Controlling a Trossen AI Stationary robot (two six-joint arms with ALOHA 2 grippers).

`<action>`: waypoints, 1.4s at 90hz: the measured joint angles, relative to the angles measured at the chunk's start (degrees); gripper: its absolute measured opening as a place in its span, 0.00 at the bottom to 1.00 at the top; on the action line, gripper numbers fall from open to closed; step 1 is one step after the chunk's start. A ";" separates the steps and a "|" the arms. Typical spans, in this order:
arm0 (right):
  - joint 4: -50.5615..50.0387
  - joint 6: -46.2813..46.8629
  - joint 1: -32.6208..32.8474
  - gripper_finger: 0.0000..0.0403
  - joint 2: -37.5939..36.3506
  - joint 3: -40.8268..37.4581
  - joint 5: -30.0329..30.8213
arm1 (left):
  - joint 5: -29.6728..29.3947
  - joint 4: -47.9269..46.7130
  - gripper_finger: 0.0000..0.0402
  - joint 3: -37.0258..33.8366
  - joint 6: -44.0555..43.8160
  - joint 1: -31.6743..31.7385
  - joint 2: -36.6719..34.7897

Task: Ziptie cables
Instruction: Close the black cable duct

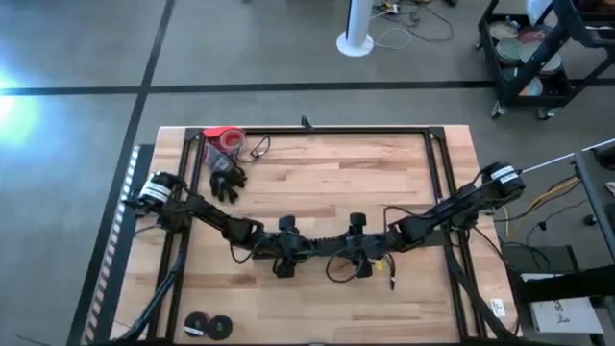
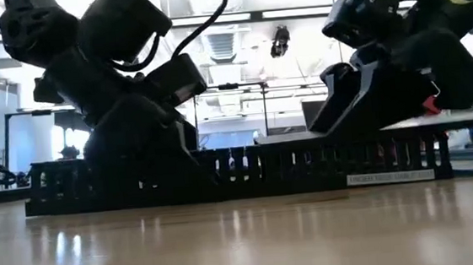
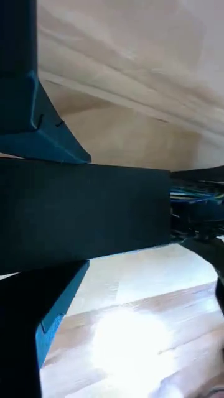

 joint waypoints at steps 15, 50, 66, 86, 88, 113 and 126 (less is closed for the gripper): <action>-0.58 -1.42 -0.44 0.53 -0.93 0.12 2.16 | -0.06 -0.09 0.60 -0.04 0.56 -0.88 0.02; -2.52 1.97 -0.59 0.53 -4.78 0.45 -0.05 | 0.48 -0.72 0.60 -0.48 0.10 -1.16 0.07; -2.84 4.50 0.46 0.53 -4.14 0.19 -1.78 | 0.92 -0.90 0.58 -1.14 -0.36 -1.27 0.07; -1.63 5.55 1.59 0.53 -1.60 0.34 -2.58 | 0.92 -0.97 0.57 -1.35 -0.43 -1.29 0.07; -1.51 5.57 1.68 0.53 -1.60 0.36 -2.53 | 0.92 -0.92 0.58 -1.45 -0.48 -1.29 0.07; -1.80 6.31 2.19 0.53 -1.25 0.06 -0.53 | 0.96 -0.80 0.57 -2.16 -0.59 -1.34 0.07; -1.73 5.19 2.19 0.53 -1.28 0.03 -0.46 | 0.92 -0.81 0.58 -2.12 -0.43 -1.44 0.07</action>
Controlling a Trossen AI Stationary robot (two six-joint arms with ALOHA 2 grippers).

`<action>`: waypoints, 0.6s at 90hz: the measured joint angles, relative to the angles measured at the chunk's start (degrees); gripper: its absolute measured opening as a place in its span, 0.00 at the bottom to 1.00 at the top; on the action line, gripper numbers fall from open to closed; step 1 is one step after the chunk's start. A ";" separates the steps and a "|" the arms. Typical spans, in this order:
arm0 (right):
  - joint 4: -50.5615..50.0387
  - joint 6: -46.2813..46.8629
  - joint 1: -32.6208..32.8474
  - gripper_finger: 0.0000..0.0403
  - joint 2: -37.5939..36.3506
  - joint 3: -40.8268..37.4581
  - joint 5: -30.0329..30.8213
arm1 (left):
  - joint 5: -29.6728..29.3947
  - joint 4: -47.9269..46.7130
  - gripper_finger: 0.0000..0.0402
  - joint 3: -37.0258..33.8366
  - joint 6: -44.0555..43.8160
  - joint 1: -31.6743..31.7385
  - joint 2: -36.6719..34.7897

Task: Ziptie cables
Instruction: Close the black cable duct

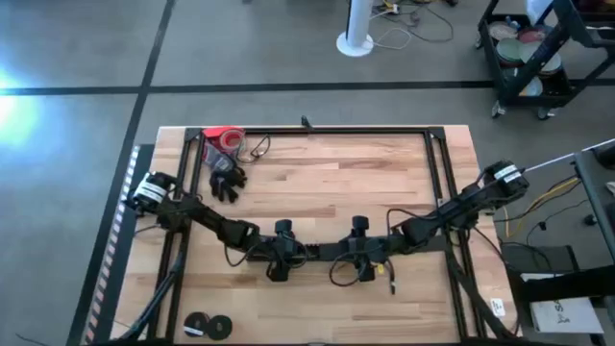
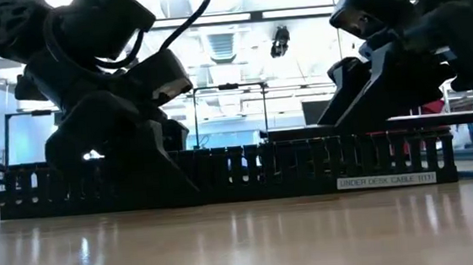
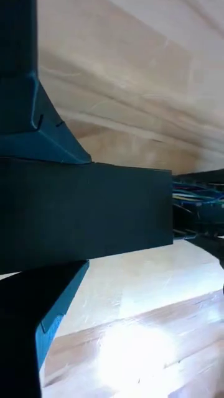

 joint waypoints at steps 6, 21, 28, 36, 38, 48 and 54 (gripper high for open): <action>0.00 0.12 0.00 0.53 0.00 0.00 0.02 | 0.00 0.00 0.58 -0.02 -0.01 0.00 0.00; -0.07 1.79 0.13 0.53 0.00 0.02 0.02 | -0.04 0.02 0.57 -0.04 -0.06 0.00 0.00; -0.13 1.85 0.13 0.53 0.00 0.00 0.02 | -0.06 0.02 0.57 -0.07 -0.24 0.00 0.00; -0.34 2.35 0.22 0.53 0.00 0.14 0.42 | -0.52 0.00 0.58 -0.07 -0.89 0.00 0.00; -0.41 2.55 0.37 0.53 0.00 0.27 0.48 | -0.61 0.03 0.58 -0.09 -1.08 0.00 0.00; -0.40 2.53 0.92 0.53 0.00 1.17 1.14 | -0.66 0.02 0.58 -0.09 -1.33 0.00 0.00; -1.57 2.70 1.07 0.53 0.04 1.59 1.22 | -0.81 0.02 0.58 -0.09 -1.46 0.00 0.00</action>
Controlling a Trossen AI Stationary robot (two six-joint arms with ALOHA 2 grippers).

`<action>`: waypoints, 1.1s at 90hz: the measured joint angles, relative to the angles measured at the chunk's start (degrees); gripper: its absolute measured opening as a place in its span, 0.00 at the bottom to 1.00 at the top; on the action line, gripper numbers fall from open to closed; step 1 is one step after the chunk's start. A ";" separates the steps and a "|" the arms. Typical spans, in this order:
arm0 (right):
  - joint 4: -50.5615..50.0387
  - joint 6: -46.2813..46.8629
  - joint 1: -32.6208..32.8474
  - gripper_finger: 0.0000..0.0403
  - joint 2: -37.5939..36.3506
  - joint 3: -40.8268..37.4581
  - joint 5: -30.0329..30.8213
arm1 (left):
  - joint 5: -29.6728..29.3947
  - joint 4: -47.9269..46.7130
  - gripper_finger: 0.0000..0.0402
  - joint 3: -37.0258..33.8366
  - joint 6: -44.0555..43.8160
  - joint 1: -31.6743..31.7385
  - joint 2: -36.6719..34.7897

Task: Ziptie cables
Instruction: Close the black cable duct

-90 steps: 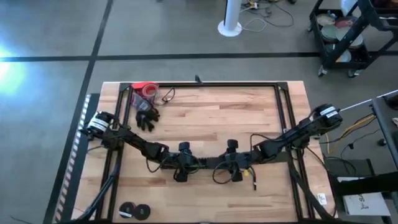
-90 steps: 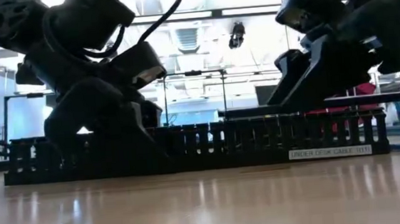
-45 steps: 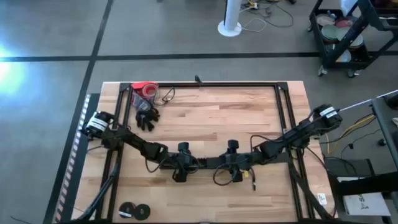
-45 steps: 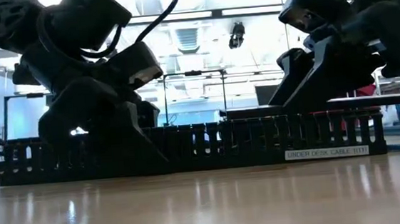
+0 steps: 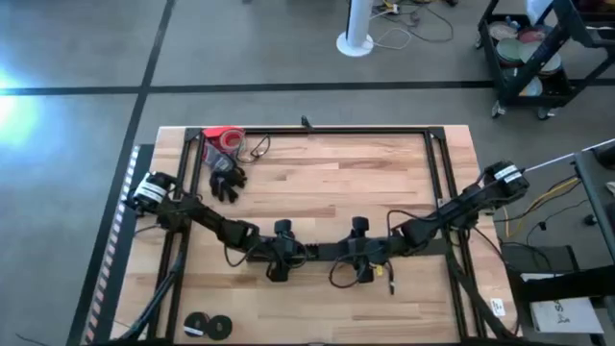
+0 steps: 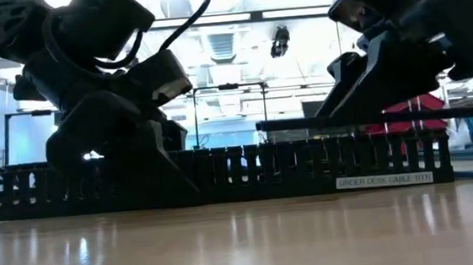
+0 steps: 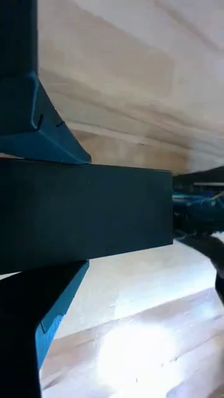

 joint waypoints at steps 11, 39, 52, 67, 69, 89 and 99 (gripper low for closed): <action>-0.51 0.44 0.49 0.53 0.92 0.19 2.38 | -0.08 0.00 0.57 0.00 -0.43 0.00 0.00; -0.14 -0.65 0.52 0.53 0.85 0.02 3.32 | -0.19 -0.01 0.57 0.00 -0.71 0.02 0.00; -0.12 0.41 0.75 0.53 0.85 0.00 3.22 | -0.20 -0.02 0.58 0.00 -1.38 0.02 0.00; 0.36 1.42 2.12 0.53 1.98 1.14 2.99 | -0.26 -0.02 0.58 0.00 -1.47 0.02 0.00; 0.12 1.42 2.08 0.53 2.30 1.10 3.32 | -0.26 -0.02 0.58 0.00 -1.35 0.02 0.00; -0.09 1.12 1.95 0.53 3.86 0.99 5.71 | -0.28 -0.07 0.59 0.04 -0.60 -0.03 0.02; -0.88 0.53 1.63 0.53 3.65 1.03 5.82 | -0.37 -0.07 0.58 0.07 0.34 -0.15 0.02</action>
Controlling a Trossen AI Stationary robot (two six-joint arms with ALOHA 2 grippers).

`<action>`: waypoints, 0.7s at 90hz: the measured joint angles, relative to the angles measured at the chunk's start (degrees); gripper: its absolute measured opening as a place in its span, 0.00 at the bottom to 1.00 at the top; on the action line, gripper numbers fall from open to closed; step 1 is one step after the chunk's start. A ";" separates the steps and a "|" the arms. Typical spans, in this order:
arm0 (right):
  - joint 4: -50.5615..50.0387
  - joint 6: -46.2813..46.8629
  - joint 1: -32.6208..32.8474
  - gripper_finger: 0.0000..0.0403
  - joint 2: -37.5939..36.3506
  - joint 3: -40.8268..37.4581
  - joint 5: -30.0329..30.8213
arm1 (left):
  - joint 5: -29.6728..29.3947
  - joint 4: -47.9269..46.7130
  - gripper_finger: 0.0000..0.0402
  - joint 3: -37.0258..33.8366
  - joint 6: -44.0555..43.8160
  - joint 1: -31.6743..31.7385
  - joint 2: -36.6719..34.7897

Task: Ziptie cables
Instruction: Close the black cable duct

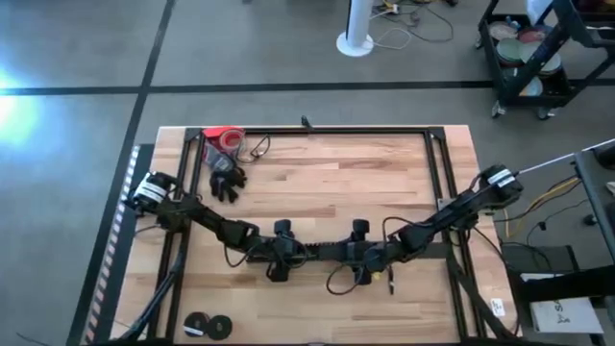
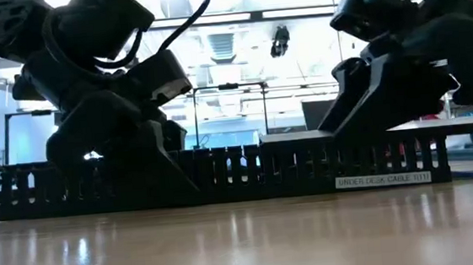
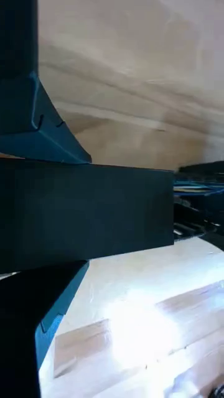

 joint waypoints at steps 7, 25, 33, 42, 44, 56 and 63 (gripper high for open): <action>-1.04 -0.10 -0.59 0.53 -0.22 0.09 -0.87 | -0.39 0.05 0.57 0.00 1.03 -0.31 -0.02; -2.37 -0.17 -2.20 0.53 -0.31 0.75 -3.84 | -1.37 0.04 0.58 0.00 3.19 -1.41 -0.02; -4.66 -0.17 -2.77 0.53 -0.31 1.80 -4.44 | -1.49 0.00 0.58 0.00 4.11 -1.70 -0.02; -6.94 0.51 -3.66 0.53 -0.31 2.70 -6.53 | -1.45 0.01 0.57 0.00 4.31 -1.76 -0.02; -7.45 0.88 -4.05 0.53 -0.32 2.88 -7.34 | -1.45 0.03 0.57 0.00 4.43 -1.81 -0.02; -8.00 1.59 -5.37 0.53 -0.27 2.95 -10.87 | -1.35 0.04 0.58 0.00 4.54 -1.84 -0.24; -8.06 1.29 -5.54 0.53 -0.24 2.96 -11.50 | -1.38 0.04 0.59 0.00 4.55 -1.86 -0.63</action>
